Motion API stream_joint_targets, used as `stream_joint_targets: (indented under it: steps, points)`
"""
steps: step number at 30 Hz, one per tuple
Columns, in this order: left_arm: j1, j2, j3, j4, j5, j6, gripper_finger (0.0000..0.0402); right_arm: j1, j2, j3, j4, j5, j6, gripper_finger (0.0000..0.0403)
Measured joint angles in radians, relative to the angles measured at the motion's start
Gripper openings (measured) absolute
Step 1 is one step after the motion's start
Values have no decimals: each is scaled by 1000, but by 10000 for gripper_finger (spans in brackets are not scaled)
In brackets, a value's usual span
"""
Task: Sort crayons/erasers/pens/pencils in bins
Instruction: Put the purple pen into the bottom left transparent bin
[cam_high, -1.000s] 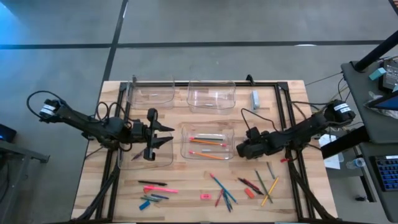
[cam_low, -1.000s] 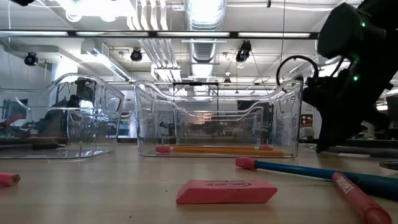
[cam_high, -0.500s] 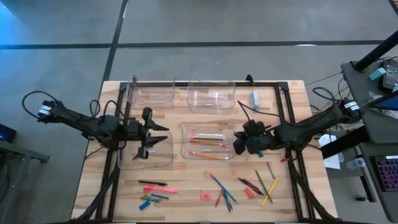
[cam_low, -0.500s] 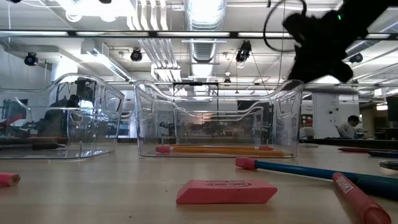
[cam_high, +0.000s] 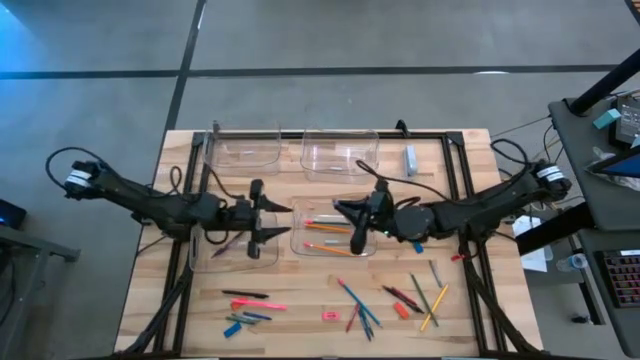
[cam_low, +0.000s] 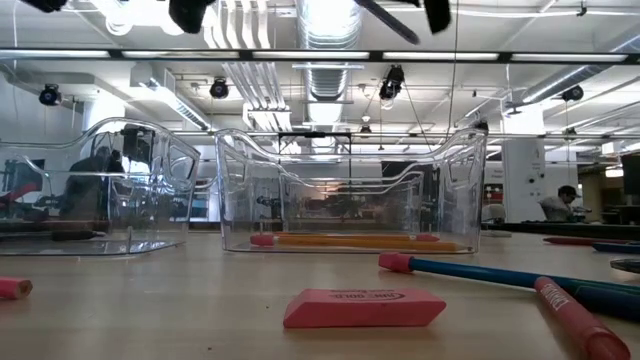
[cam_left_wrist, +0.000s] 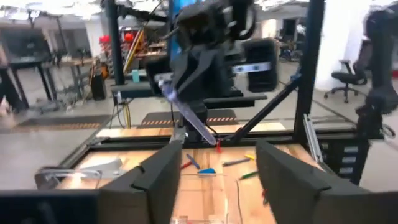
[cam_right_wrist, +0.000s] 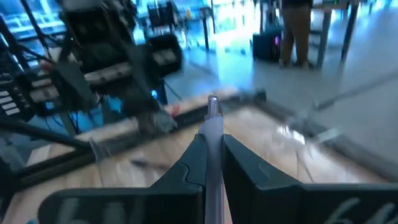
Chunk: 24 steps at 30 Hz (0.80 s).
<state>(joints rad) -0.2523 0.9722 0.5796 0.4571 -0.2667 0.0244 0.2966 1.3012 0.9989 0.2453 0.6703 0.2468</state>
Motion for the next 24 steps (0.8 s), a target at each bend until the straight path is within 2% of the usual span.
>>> stream_joint_targets:
  steps: [6,11,19,22,24]
  points:
    - [53,126,41,73,-1,-134,282,0,145,115,155,-47,-156,19]
    - [59,213,62,128,1,-150,311,0,260,238,162,-50,-245,19]
    - [59,255,91,130,15,-176,301,-1,350,358,162,-100,-302,19]
    - [58,245,90,131,18,-176,265,-1,353,367,163,-102,-303,19]
    - [58,236,89,131,18,-176,226,-1,349,367,165,-101,-300,19]
